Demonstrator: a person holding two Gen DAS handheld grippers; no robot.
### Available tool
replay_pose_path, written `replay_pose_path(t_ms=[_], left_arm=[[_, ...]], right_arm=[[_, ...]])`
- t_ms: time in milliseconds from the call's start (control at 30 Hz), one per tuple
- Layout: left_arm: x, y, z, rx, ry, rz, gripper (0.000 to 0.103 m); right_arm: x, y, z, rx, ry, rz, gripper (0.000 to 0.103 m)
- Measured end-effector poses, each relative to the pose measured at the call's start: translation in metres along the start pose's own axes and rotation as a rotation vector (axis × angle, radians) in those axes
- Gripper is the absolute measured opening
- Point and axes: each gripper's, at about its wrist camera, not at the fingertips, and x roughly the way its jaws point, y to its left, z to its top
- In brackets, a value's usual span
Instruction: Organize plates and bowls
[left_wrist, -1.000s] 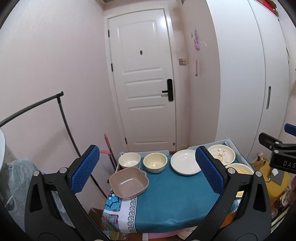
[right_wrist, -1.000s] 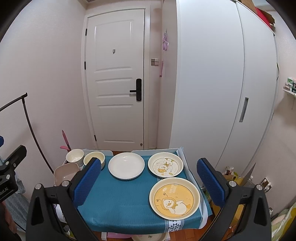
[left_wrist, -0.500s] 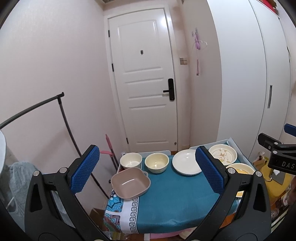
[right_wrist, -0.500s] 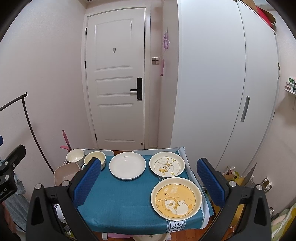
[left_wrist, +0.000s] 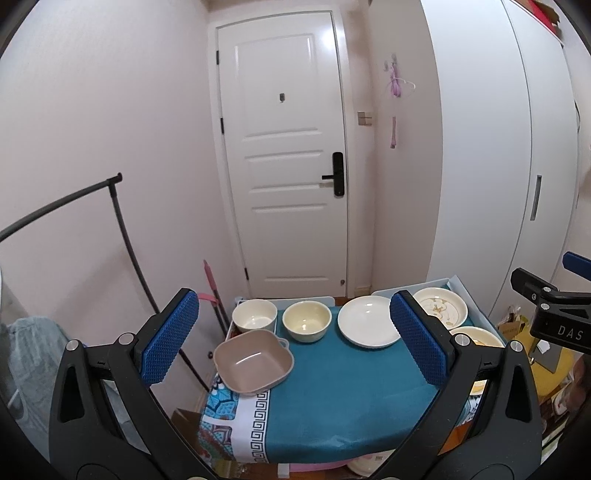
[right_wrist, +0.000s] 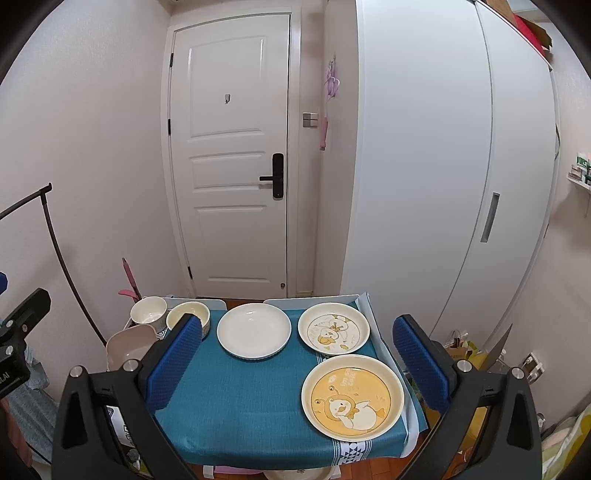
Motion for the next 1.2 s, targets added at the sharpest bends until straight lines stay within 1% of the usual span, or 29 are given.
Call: replay_pose_path(t_ms=[133, 1200], left_arm=[[0.0, 0.001, -0.001, 0.0, -0.006, 0.01, 0.103], [0.015, 0.001, 0.006, -0.013, 0.004, -0.001, 0.103]], right_arm=[[0.002, 0.001, 0.0, -0.003, 0.001, 0.003, 0.103], [0.021, 0.005, 0.006, -0.007, 0.033, 0.008, 0.103]])
